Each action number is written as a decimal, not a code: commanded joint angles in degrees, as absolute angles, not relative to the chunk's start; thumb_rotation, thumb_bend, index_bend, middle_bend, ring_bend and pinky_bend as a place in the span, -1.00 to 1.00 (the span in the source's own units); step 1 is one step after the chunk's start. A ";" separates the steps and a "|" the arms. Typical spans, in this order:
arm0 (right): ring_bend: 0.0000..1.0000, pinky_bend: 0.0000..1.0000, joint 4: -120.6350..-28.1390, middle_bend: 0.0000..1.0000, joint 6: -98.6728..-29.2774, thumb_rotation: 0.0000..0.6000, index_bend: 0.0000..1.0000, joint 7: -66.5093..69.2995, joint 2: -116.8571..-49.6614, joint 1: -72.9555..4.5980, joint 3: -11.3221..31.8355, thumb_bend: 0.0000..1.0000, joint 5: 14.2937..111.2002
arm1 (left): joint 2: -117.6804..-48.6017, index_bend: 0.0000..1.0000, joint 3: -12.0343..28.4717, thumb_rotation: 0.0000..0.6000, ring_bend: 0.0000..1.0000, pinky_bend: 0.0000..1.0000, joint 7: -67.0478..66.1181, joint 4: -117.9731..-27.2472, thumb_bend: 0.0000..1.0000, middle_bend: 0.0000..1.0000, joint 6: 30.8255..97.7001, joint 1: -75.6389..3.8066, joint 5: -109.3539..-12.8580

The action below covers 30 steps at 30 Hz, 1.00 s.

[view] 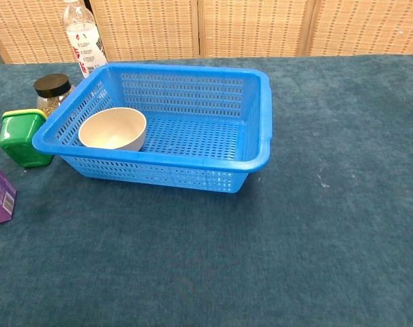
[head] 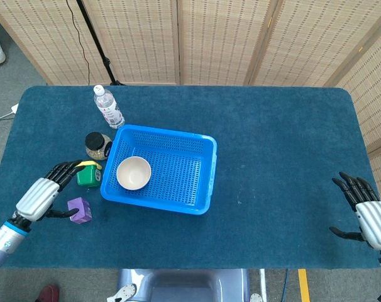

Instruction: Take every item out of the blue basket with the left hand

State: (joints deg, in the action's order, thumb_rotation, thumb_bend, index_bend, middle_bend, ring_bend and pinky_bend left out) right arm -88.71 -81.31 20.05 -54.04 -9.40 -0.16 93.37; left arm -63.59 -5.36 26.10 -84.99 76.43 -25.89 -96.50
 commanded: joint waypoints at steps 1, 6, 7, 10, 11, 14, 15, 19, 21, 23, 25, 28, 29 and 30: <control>-1.00 -1.00 -88.60 -1.00 -81.26 1.00 -1.00 20.29 -54.00 -9.42 -0.06 -1.00 93.16 | -60.24 -0.99 -1.91 1.00 -1.00 -0.87 17.84 -93.00 -0.70 -1.00 72.51 -30.29 -96.67; -1.00 -1.00 -88.28 -1.00 -80.89 1.00 -1.00 20.61 -54.02 -9.57 -0.06 -1.00 93.00 | -62.70 -0.91 4.00 1.00 -1.00 -0.82 2.82 -97.42 -0.66 -1.00 57.09 -39.53 -88.18; -1.00 -1.00 -88.26 -1.00 -80.87 1.00 -1.00 20.72 -53.99 -9.57 -0.02 -1.00 92.88 | -64.05 -0.88 5.15 1.00 -1.00 -0.79 -0.27 -97.02 -0.64 -1.00 54.25 -41.21 -85.47; -1.00 -1.00 -88.19 -1.00 -80.92 1.00 -1.00 21.06 -53.91 -9.52 0.19 -1.00 92.43 | -68.21 -0.77 7.38 1.00 -1.00 -0.72 -7.85 -94.70 -0.61 -1.00 48.77 -44.84 -78.46; -1.00 -1.00 -88.16 -1.00 -80.89 1.00 -1.00 21.14 -53.88 -9.52 0.25 -1.00 92.27 | -70.10 -0.75 7.97 1.00 -1.00 -0.70 -10.40 -93.26 -0.61 -1.00 47.24 -46.07 -75.97; -1.00 -1.00 -87.89 -1.00 -80.66 1.00 -1.00 21.45 -53.80 -9.47 0.42 -1.00 91.60 | -74.78 -0.71 9.01 1.00 -0.99 -0.69 -15.55 -89.30 -0.60 -1.00 44.64 -48.70 -70.22; -1.00 -1.00 -87.79 -1.00 -80.52 1.00 -1.00 21.56 -53.81 -9.47 0.49 -1.00 91.32 | -76.17 -0.70 9.25 1.00 -0.99 -0.69 -17.10 -88.07 -0.60 -1.00 44.19 -49.43 -68.52; -1.00 -1.00 -87.56 -1.00 -80.08 1.00 -1.00 21.74 -53.81 -9.57 0.76 -1.00 90.59 | -80.69 -0.69 9.71 1.00 -0.98 -0.69 -21.67 -83.91 -0.60 -1.00 43.04 -51.97 -63.85; -1.00 -1.00 -87.56 -1.00 -79.86 1.00 -1.00 21.63 -53.87 -9.64 0.89 -1.00 90.29 | -82.77 -0.69 9.54 1.00 -0.98 -0.69 -23.87 -81.82 -0.60 -1.00 42.38 -53.22 -61.94; -1.00 -1.00 -87.62 -1.00 -79.55 1.00 -1.00 21.44 -53.92 -9.74 0.93 -1.00 90.12 | -84.96 -0.69 9.51 1.00 -0.98 -0.69 -25.33 -79.48 -0.60 -1.00 41.75 -54.31 -59.92; -1.00 -1.00 -87.63 -1.00 -79.32 1.00 -1.00 21.21 -53.97 -9.79 0.94 -1.00 90.00 | -86.71 -0.69 9.58 1.00 -0.98 -0.69 -26.16 -77.41 -0.59 -1.00 41.47 -55.13 -58.65; -1.00 -1.00 -87.61 -1.00 -79.04 1.00 -1.00 20.95 -54.03 -9.82 1.08 -1.00 89.55 | -89.41 -0.68 9.75 1.00 -0.98 -0.69 -26.73 -74.00 -0.59 -1.00 40.75 -56.35 -57.05; -1.00 -1.00 -87.60 -1.00 -78.95 1.00 -1.00 20.91 -54.04 -9.82 1.13 -1.00 89.40 | -90.01 -0.68 9.69 1.00 -0.98 -0.68 -26.85 -73.20 -0.59 -1.00 40.48 -56.66 -56.69; -1.00 -1.00 -87.59 -1.00 -78.91 1.00 -1.00 20.89 -54.04 -9.83 1.15 -1.00 89.32 | -90.18 -0.67 9.66 1.00 -0.98 -0.66 -26.89 -72.97 -0.59 -1.00 40.39 -56.76 -56.59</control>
